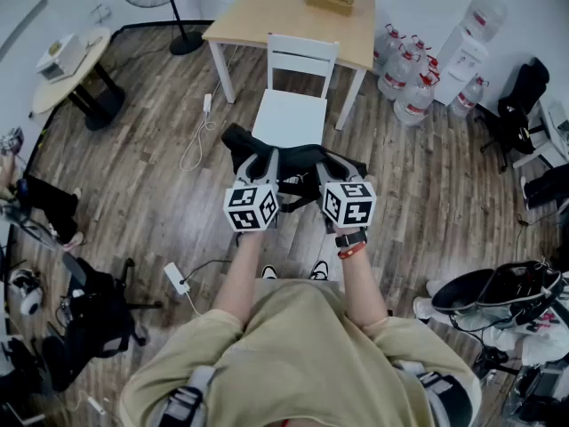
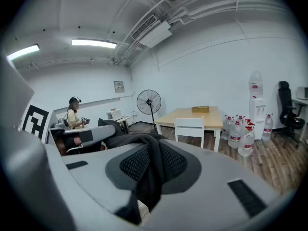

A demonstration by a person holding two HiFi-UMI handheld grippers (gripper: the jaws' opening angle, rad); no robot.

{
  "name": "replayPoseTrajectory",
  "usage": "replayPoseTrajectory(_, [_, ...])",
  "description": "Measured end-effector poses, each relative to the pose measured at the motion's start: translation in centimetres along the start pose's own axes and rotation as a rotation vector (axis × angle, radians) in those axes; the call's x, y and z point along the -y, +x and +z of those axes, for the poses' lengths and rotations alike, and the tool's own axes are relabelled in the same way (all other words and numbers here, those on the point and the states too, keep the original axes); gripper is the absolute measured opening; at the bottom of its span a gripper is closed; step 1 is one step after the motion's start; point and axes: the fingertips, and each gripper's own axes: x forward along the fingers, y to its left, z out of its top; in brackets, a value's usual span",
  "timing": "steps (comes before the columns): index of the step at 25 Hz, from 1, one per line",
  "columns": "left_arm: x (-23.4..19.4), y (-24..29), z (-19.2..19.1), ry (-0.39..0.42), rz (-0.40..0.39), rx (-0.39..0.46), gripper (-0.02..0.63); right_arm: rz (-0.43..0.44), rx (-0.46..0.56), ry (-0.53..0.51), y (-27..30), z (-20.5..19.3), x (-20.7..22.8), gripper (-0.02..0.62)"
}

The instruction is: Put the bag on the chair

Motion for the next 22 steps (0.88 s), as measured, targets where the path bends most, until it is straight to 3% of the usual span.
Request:
replayPoseTrajectory(12, [-3.9,-1.4,0.5,-0.026,-0.028,-0.012,0.072,-0.033,-0.026,0.031,2.0,-0.6,-3.8,0.077])
replayPoseTrajectory(22, [-6.9,2.1,-2.1,-0.026,0.019,-0.068,0.074,0.002,-0.070,0.083,8.1,-2.4,-1.5,0.077])
